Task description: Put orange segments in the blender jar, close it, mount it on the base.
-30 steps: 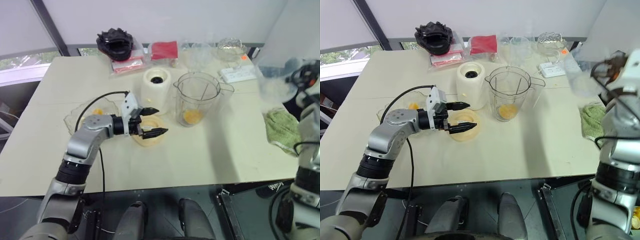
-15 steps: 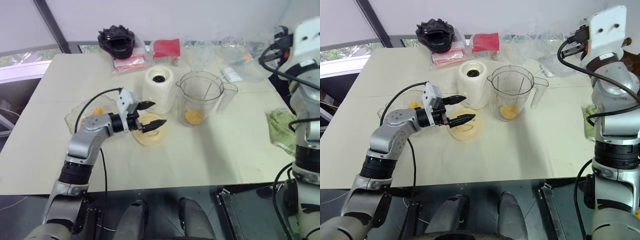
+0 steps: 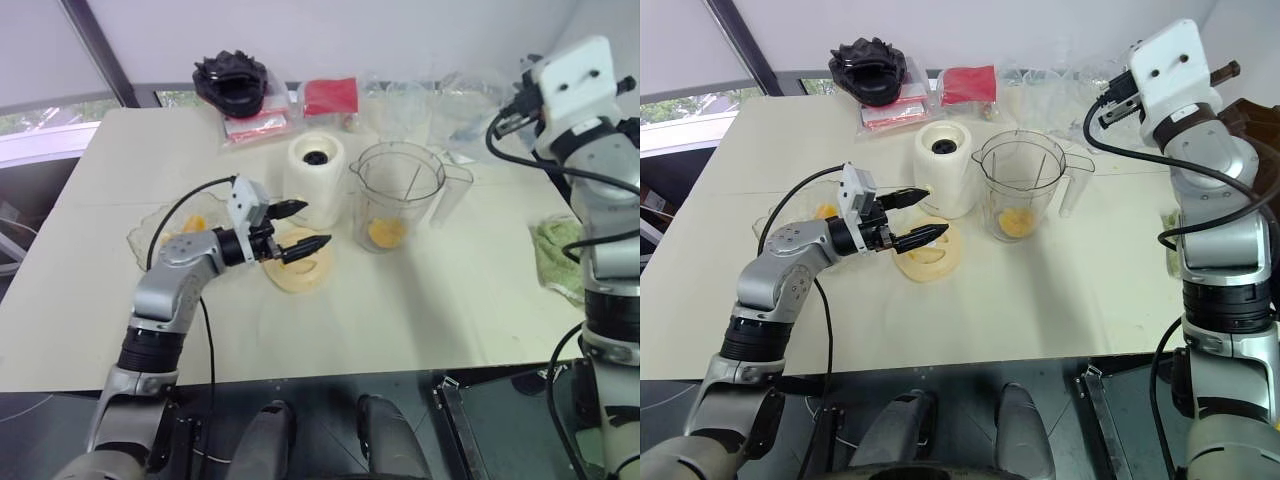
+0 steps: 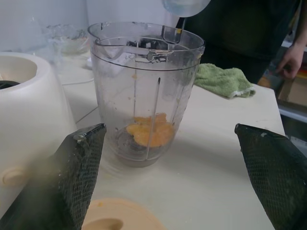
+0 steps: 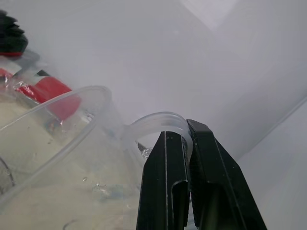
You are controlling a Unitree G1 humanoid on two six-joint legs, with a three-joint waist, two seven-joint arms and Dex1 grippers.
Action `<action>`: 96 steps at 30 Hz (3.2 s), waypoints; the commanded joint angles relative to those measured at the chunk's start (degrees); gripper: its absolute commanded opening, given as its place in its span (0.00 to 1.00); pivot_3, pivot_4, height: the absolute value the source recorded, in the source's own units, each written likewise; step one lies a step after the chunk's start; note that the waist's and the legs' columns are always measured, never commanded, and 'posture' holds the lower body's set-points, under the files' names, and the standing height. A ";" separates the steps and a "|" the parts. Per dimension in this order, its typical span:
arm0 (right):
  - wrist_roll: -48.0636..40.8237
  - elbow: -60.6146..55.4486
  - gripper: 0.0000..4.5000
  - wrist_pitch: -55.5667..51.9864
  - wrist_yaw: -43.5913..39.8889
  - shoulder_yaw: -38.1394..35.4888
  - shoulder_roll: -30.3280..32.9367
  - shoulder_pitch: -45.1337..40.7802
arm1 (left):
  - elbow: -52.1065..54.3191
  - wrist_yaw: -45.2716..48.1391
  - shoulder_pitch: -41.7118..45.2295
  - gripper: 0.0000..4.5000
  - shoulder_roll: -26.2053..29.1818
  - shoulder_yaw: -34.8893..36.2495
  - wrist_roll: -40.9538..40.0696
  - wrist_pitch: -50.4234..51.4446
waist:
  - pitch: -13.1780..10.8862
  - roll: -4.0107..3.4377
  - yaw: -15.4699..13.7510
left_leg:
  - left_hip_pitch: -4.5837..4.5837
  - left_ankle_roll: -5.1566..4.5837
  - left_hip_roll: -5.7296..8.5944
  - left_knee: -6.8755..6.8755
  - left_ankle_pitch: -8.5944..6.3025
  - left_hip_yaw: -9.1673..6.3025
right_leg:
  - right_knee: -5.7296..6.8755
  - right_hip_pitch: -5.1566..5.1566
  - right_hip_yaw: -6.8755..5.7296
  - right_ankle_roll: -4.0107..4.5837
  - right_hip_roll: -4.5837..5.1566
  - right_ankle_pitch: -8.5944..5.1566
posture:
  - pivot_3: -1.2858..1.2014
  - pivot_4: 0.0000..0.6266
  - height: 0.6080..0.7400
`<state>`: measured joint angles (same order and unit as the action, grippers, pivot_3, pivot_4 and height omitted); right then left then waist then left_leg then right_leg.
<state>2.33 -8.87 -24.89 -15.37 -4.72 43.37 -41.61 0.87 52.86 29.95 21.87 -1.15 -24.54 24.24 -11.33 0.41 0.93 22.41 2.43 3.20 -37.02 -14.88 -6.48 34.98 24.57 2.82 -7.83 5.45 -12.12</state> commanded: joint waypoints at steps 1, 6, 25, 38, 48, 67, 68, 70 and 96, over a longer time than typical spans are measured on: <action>1.85 -1.91 0.01 2.16 -0.55 -0.79 1.02 -3.00 | 2.49 -0.20 0.28 1.00 -0.08 0.78 -1.41 -0.76 | 0.00 0.00 -0.01 | 0.00 0.00 0.00 0.00 0.00 0.00 | 0.00 0.00 0.00 0.00 0.00 0.00 | 0.52 0.24 1.00; 3.03 -1.95 0.01 2.44 -1.35 -0.74 0.79 -2.93 | 2.76 -0.34 0.14 1.00 -0.07 0.62 -1.35 -0.69 | 0.00 0.00 -0.04 | 0.00 0.00 0.00 0.00 0.00 0.00 | 0.00 0.00 0.00 0.00 0.00 0.00 | 0.52 0.24 1.00; 2.99 -3.32 0.01 -2.23 -0.26 -5.18 -3.70 -1.34 | 2.71 -0.28 0.56 1.00 -0.02 0.04 -1.09 -0.54 | 0.00 0.01 -0.06 | 0.00 0.00 0.00 -0.01 0.00 0.00 | 0.02 0.00 0.00 0.01 0.00 0.01 | 0.52 0.24 1.00; -12.46 -9.48 0.01 -23.92 13.95 -30.53 -19.43 -5.03 | 2.04 0.86 1.17 1.00 0.37 -0.28 -1.05 0.02 | 0.01 0.00 -0.13 | -0.01 0.01 0.01 0.00 0.00 -0.05 | 0.10 0.01 0.00 0.02 0.00 0.02 | 0.52 0.24 1.00; -21.37 -5.86 0.01 -14.00 18.38 -43.99 -29.46 7.56 | 1.29 2.08 2.52 1.00 1.09 -0.46 -0.84 0.72 | 0.03 -0.05 0.07 | -0.04 0.00 0.01 0.00 0.00 -0.03 | 0.19 0.01 0.00 0.02 0.00 0.02 | 0.52 0.24 1.00; -17.85 34.00 0.01 35.39 17.12 -35.83 -30.17 15.69 | 5.36 1.62 1.93 1.00 3.57 0.23 -1.32 4.13 | 0.06 -0.16 1.71 | -0.17 0.00 -0.02 0.00 0.01 0.03 | 0.32 0.00 0.06 0.02 -0.05 0.02 | 0.52 0.24 1.00; -18.05 35.30 0.01 36.36 16.96 -35.48 -29.79 15.29 | 5.54 1.56 1.86 1.00 3.59 0.25 -1.32 4.24 | 0.06 -0.16 1.76 | -0.17 0.00 -0.02 0.00 0.01 0.04 | 0.32 0.00 0.06 0.02 -0.05 0.02 | 0.52 0.24 1.00; -18.66 39.15 0.01 38.33 16.64 -35.03 -28.60 13.56 | 5.96 1.35 1.74 1.00 3.56 0.26 -1.34 4.43 | 0.06 -0.16 1.80 | -0.18 0.00 -0.02 -0.01 0.01 0.05 | 0.32 0.00 0.07 0.02 -0.05 0.03 | 0.52 0.24 1.00; -20.04 45.20 0.67 39.80 18.95 -28.51 -26.10 19.57 | 5.73 0.76 1.06 1.00 2.16 -0.55 -1.03 3.40 | 0.08 -0.13 1.64 | -0.26 0.00 -0.02 -0.02 0.01 0.03 | 0.25 -0.15 0.08 0.02 -0.07 0.02 | 0.52 0.24 1.00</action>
<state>-18.31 40.89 15.04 3.10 -33.83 16.74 -22.50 5.14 53.40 30.77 24.08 -1.54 -24.48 28.48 -11.25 0.28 2.57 22.15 2.43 3.18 -37.04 -14.87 -6.46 35.24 24.42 2.91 -7.81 5.37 -12.09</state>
